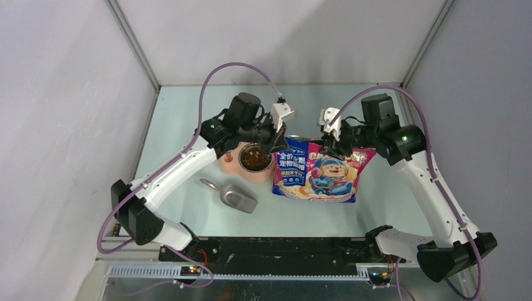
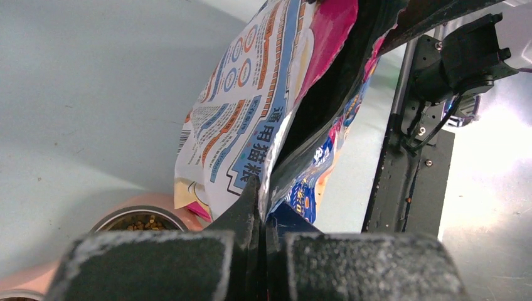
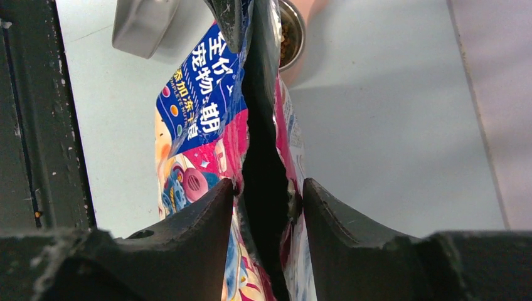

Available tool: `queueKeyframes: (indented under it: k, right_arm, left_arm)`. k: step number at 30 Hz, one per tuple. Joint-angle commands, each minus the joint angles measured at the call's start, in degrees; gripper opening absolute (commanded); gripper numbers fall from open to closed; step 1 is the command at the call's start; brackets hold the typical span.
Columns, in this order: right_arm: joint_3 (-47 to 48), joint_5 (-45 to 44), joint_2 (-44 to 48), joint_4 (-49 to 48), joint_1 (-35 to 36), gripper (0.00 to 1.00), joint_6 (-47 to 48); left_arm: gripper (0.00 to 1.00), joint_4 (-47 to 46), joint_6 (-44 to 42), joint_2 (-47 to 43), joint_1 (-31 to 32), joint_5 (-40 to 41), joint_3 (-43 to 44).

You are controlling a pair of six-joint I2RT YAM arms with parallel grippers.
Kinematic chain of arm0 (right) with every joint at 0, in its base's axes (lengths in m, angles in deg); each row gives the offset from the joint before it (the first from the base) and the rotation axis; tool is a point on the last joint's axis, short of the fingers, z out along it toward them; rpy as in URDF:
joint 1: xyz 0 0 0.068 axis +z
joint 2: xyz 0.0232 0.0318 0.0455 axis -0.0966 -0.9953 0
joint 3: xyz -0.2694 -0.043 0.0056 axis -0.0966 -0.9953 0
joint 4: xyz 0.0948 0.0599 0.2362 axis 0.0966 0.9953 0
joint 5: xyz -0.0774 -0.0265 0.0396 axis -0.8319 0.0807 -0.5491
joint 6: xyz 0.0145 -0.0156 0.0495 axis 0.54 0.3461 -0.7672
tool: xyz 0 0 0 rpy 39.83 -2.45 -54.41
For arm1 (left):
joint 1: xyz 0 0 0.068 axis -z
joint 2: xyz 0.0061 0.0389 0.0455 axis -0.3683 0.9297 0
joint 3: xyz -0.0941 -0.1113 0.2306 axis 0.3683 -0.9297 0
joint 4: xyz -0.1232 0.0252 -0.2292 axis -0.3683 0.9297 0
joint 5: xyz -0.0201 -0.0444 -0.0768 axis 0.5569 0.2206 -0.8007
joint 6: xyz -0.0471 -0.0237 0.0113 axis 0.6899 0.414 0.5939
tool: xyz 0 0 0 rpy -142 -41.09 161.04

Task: Serve the pet food

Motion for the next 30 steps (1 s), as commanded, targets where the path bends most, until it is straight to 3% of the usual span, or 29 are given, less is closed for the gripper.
queueKeyframes:
  k: [1,8,13,15,16,18,22,30]
  right_arm:
    - [-1.0,-0.1,0.7,-1.3,0.6,0.45,-0.8]
    - [-3.1,-0.1,2.5,1.6,1.9,0.37,2.0]
    - [-3.7,-1.3,2.9,1.6,2.2,0.15,2.5]
    - [-3.7,-1.6,3.1,0.8,2.2,0.04,1.8]
    - [-3.7,-1.8,3.3,0.2,2.3,0.00,1.2]
    - [-3.7,-2.1,3.7,-0.7,2.3,0.00,0.6]
    - [-3.7,-2.3,3.8,-0.8,2.2,0.00,-0.3]
    - [-3.6,-3.1,3.1,-4.8,1.5,0.00,-7.4]
  left_arm:
    - [0.00,-8.0,3.2,-3.6,-1.6,2.5,1.4]
    - [0.00,-8.6,5.4,-3.1,-2.3,3.0,0.5]
    - [0.01,-7.9,2.0,-2.9,-2.4,1.2,0.0]
    - [0.08,-6.9,-1.6,-2.7,-2.4,-4.1,0.4]
    - [0.19,-5.7,-5.4,-2.6,-2.4,-6.1,0.7]
    - [0.32,-3.3,-11.1,-1.9,-2.4,-11.9,2.3]
    - [0.43,-1.0,-16.1,1.8,-1.8,-21.3,7.5]
    - [0.41,-1.9,-16.8,8.0,1.7,-21.4,11.3]
